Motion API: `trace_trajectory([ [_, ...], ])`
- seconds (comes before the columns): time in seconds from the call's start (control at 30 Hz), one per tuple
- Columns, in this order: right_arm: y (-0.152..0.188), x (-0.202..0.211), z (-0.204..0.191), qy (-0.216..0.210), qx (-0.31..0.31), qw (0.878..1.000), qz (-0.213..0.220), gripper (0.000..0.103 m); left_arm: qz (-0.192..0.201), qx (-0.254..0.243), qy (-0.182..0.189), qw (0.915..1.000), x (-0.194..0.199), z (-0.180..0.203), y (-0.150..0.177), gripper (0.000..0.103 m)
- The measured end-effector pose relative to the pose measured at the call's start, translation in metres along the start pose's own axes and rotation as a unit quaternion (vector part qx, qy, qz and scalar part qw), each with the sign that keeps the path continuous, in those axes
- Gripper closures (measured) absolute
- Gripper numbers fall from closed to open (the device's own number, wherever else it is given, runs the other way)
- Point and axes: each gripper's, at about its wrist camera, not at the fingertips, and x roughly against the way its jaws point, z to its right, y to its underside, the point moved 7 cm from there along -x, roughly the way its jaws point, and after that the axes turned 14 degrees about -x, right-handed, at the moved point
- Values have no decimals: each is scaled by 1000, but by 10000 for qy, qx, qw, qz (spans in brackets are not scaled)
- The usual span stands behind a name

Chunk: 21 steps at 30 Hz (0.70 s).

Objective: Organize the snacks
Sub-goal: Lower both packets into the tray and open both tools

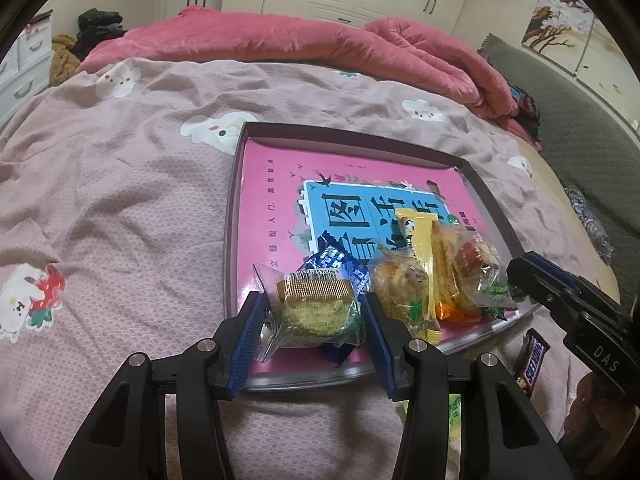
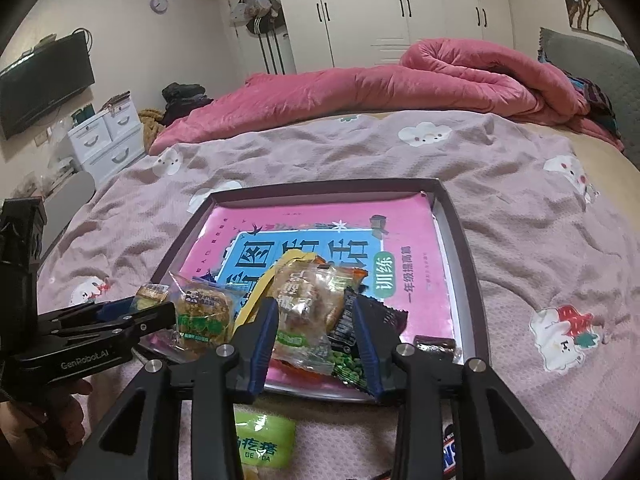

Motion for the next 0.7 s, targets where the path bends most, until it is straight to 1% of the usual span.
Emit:
trace_trajectory([
  [0.13, 1, 3, 1, -10, -23, 10000, -6, 64, 9, -2, 4, 10000, 1, 0, 0, 48],
  [0.37, 1, 8, 1, -59, -78, 10000, -17, 62, 24, 2, -37, 10000, 3, -2, -1, 48],
  [0.43, 2, 8, 2, -71, -94, 9999, -12, 62, 28, -2, -70, 10000, 4, -4, -2, 44],
  [0.7, 0, 16, 4, -64, -143, 9999, 40, 62, 112, -7, -66, 9999, 13, -4, -5, 42],
])
